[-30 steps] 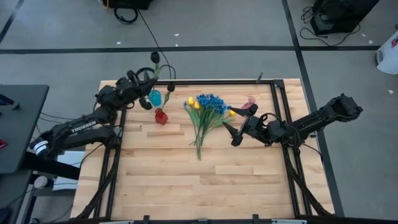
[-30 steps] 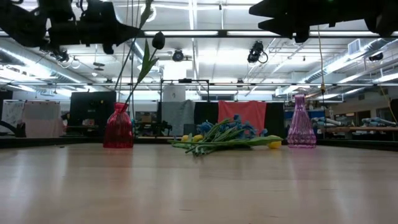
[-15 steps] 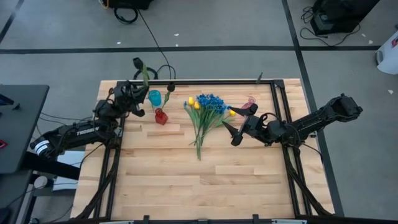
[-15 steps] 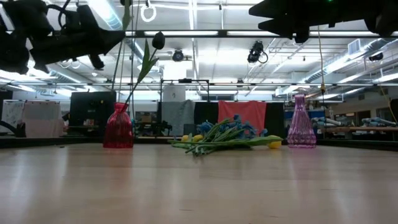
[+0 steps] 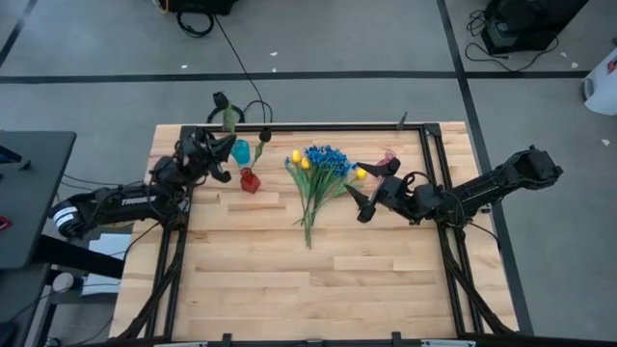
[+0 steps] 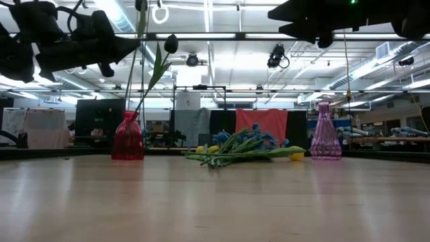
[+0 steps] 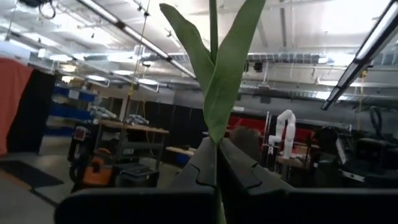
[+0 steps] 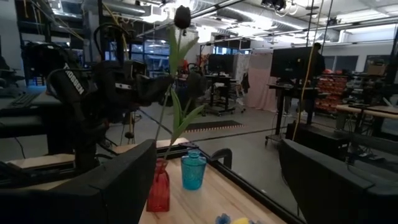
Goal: Sort flowers into vase by color
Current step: Put the black flower into the red vase
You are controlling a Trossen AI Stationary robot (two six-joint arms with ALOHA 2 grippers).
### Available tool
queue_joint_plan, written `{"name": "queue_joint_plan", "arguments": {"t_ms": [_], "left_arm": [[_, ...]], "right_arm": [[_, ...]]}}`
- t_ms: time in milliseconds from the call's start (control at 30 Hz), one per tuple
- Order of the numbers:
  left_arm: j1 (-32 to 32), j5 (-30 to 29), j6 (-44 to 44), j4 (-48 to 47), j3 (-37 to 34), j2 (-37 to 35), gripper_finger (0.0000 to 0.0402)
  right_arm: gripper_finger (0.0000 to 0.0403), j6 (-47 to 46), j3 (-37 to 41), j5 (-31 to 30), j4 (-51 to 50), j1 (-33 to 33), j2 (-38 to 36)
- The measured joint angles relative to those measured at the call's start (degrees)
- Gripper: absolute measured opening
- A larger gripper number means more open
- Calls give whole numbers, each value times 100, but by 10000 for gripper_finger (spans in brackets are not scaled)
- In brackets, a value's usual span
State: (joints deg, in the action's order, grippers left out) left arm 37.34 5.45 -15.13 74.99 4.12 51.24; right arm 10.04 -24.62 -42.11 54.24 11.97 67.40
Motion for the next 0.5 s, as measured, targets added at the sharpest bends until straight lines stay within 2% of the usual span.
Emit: {"name": "queue_joint_plan", "arguments": {"t_ms": [267, 500], "left_arm": [[-223, -405, 290, 926, 135, 777, 5], [-332, -464, 467, 1036, 127, 1250, 5]], "right_arm": [[347, 0, 0, 22, -3, -59, -2], [347, -4, 0, 28, -36, -59, -1]]}}
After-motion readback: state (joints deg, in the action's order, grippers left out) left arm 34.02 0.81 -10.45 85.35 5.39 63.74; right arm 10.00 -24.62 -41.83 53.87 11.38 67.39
